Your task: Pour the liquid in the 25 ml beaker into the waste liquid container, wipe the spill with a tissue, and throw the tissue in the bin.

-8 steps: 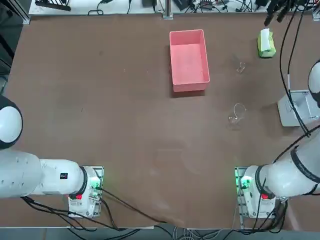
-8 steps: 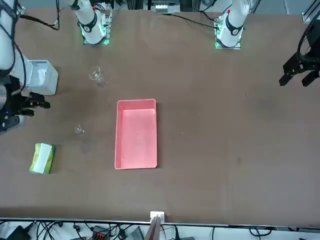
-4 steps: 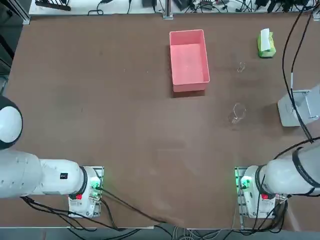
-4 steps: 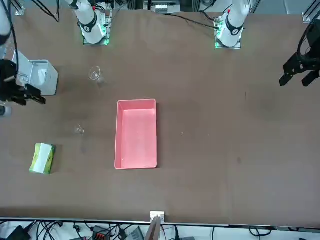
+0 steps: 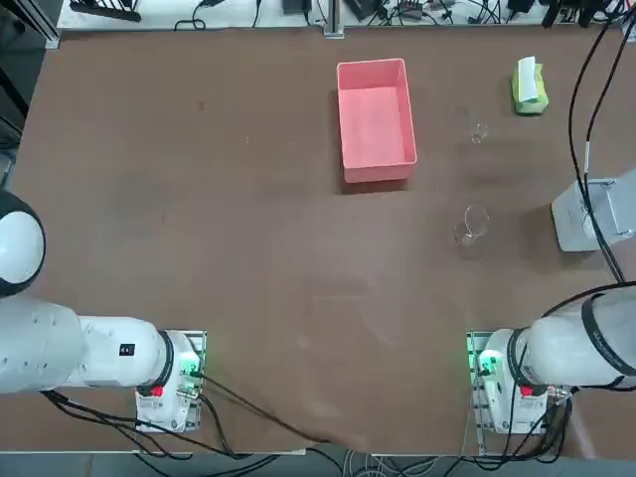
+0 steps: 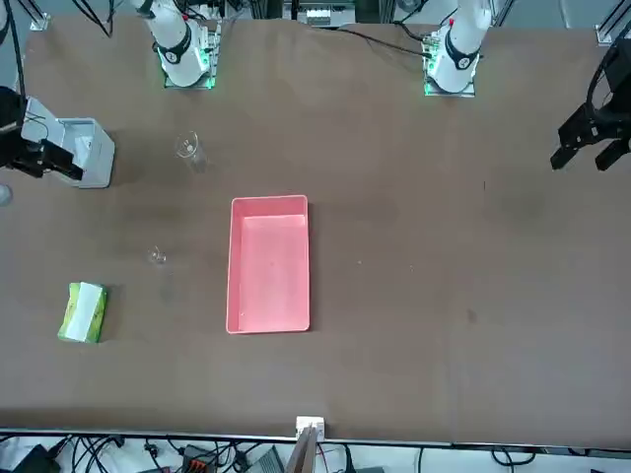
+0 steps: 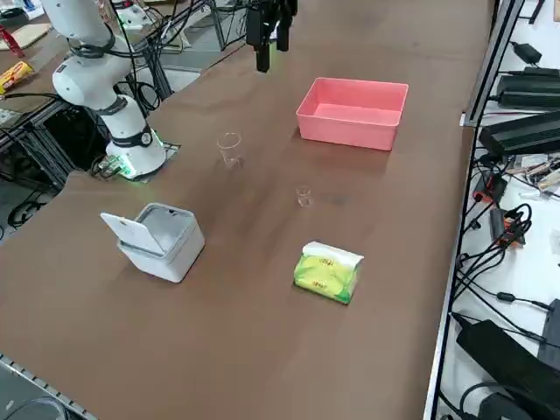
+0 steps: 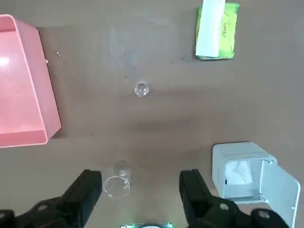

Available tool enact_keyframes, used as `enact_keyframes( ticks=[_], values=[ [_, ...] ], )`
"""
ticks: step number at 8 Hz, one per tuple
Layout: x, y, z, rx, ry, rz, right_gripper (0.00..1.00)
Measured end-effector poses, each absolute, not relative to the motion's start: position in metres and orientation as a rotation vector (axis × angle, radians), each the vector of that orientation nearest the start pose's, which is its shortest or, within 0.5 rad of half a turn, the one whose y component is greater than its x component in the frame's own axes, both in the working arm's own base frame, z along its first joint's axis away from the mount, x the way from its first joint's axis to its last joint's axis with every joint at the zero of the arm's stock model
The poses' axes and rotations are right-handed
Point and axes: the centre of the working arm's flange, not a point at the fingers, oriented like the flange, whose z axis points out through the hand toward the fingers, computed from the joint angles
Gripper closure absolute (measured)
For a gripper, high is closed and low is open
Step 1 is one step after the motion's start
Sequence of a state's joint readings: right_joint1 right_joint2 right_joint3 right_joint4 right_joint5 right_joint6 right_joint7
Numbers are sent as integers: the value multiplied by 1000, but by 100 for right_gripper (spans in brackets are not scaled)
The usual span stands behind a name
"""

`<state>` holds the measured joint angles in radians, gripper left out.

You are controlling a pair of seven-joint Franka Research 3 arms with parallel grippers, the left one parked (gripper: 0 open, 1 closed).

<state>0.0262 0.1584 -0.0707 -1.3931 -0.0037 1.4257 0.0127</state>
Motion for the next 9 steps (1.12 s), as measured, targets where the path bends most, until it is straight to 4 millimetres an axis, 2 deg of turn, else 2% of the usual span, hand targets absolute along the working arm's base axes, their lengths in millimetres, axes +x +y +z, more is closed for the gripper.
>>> enact_keyframes(
  ticks=[9],
  values=[
    [591, -20, 600, -3146, 82, 214, 0]
  ],
)
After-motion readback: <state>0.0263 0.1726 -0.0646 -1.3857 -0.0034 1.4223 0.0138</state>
